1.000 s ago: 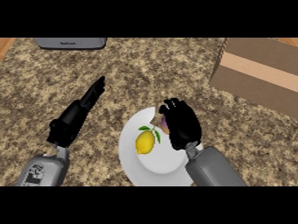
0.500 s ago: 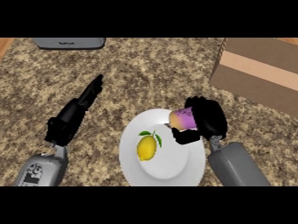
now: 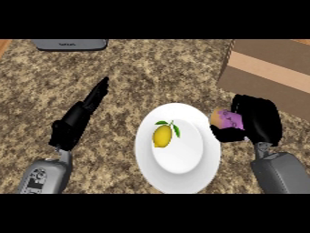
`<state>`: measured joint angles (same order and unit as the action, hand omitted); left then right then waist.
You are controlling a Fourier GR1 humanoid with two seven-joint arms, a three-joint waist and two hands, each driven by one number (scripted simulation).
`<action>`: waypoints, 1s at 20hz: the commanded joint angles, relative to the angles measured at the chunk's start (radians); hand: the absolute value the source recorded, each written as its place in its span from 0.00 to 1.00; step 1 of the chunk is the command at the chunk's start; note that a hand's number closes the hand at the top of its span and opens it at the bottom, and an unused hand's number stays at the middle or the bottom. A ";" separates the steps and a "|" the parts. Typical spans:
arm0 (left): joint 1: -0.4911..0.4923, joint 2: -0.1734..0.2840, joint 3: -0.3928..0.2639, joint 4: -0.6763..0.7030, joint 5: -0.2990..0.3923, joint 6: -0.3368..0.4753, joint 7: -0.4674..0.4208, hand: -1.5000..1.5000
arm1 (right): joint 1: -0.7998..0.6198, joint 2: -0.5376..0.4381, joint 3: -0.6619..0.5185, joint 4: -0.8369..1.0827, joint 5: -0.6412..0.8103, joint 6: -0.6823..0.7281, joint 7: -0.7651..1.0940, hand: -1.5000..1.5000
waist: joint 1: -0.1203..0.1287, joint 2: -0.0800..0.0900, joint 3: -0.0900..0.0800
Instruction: Pick the can from the plate and place it in the cardboard box
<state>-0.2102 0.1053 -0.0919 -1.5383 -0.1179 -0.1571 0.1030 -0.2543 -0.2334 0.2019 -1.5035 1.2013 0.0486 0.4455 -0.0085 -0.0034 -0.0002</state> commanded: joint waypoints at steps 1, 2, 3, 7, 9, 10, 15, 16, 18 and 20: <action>0.040 -0.009 -0.001 -0.014 0.005 0.002 0.008 0.50 | 0.063 -0.038 0.001 -0.299 -0.019 0.116 0.049 1.00 | -0.010 -0.005 -0.001; 0.023 -0.026 -0.024 -0.014 -0.033 0.023 -0.008 0.50 | 0.035 -0.044 -0.048 -0.241 -0.037 0.095 0.016 1.00 | 0.002 0.001 0.000; 0.030 0.007 0.007 -0.060 0.007 -0.012 0.032 0.50 | 0.058 -0.078 -0.061 -0.346 -0.061 0.164 0.026 1.00 | -0.001 -0.002 0.000; 0.059 -0.007 -0.011 0.010 -0.039 0.011 -0.080 0.50 | 0.053 -0.013 -0.010 -0.547 -0.076 0.262 0.104 1.00 | -0.002 0.000 -0.001; 0.076 -0.004 -0.007 -0.007 -0.005 -0.017 -0.067 0.50 | 0.057 0.032 0.028 -0.675 -0.056 0.288 0.182 1.00 | -0.003 -0.003 -0.001; -0.018 -0.052 -0.036 0.018 -0.052 0.037 0.003 0.50 | 0.031 0.001 -0.041 -0.679 -0.089 0.294 0.159 1.00 | -0.008 -0.001 0.000; 0.070 -0.026 -0.033 -0.074 -0.030 -0.001 -0.002 0.50 | -0.053 0.039 -0.139 -0.758 -0.134 0.385 0.259 1.00 | 0.008 0.001 0.000; 0.084 -0.027 -0.041 -0.062 -0.042 0.002 -0.020 0.50 | -0.105 0.073 -0.100 -0.782 -0.101 0.433 0.344 1.00 | 0.009 0.001 0.000; -0.026 -0.020 0.020 -0.001 -0.004 -0.014 0.010 0.50 | -0.148 0.031 -0.194 -0.738 -0.134 0.427 0.305 1.00 | 0.006 0.003 0.000; 0.041 0.014 0.020 0.012 -0.020 -0.033 -0.078 0.50 | -0.213 0.020 -0.246 -0.678 -0.146 0.436 0.322 1.00 | 0.010 0.004 0.000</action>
<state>-0.1881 0.0913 -0.0919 -1.5569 -0.1375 -0.1664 0.0920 -0.3865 -0.2104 0.0294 -2.2187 1.0725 0.4644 0.7329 -0.0022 -0.0019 -0.0005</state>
